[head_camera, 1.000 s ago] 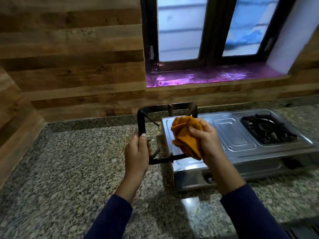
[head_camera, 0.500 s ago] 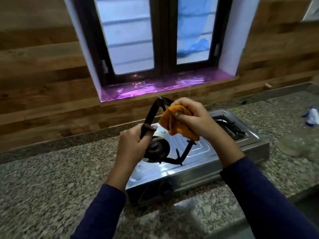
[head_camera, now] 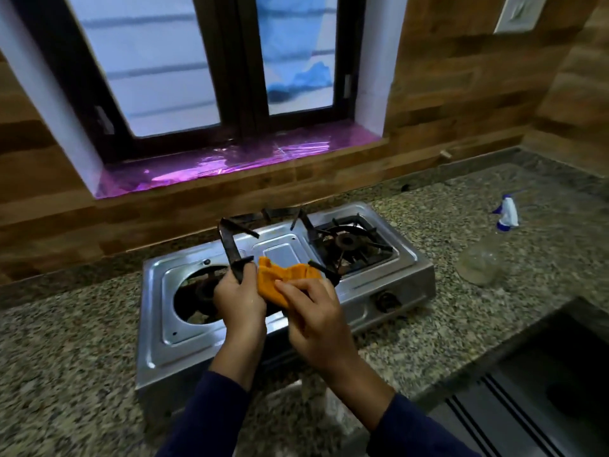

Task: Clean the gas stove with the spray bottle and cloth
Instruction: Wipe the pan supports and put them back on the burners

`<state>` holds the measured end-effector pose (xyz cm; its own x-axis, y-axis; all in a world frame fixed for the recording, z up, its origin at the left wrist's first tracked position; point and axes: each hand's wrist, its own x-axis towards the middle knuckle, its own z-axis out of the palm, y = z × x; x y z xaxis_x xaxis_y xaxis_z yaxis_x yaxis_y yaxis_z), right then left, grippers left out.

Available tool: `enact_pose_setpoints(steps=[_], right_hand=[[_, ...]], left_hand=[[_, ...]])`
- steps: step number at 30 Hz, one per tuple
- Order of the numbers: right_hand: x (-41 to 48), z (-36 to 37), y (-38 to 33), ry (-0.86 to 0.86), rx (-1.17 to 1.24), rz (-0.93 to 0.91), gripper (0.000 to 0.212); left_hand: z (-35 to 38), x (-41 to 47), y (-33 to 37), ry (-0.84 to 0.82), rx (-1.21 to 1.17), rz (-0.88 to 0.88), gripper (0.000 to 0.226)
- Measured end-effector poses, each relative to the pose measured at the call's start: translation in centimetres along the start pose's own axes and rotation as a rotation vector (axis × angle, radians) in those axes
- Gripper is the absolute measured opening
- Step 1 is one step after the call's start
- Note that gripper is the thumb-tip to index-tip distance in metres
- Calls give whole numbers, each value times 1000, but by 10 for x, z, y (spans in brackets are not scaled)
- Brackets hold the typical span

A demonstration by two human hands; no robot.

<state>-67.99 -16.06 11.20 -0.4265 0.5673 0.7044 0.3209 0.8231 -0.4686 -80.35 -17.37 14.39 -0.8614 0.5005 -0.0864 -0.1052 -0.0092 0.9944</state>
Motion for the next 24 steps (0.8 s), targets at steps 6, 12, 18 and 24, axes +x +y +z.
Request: enact_pose_setpoints(steps=[6, 12, 18, 24], right_hand=[[-46, -35, 52, 33, -14, 3, 54], [-59, -81, 95, 280, 86, 676, 34], [-97, -70, 147, 255, -47, 1045, 21], [-123, -45, 147, -294, -89, 1260, 30]], left_hand=[[14, 3, 3, 36, -81, -153, 30], [13, 18, 18, -16, -149, -148, 27], [16, 4, 6, -42, -106, -177, 28], [11, -5, -11, -56, -53, -209, 25]])
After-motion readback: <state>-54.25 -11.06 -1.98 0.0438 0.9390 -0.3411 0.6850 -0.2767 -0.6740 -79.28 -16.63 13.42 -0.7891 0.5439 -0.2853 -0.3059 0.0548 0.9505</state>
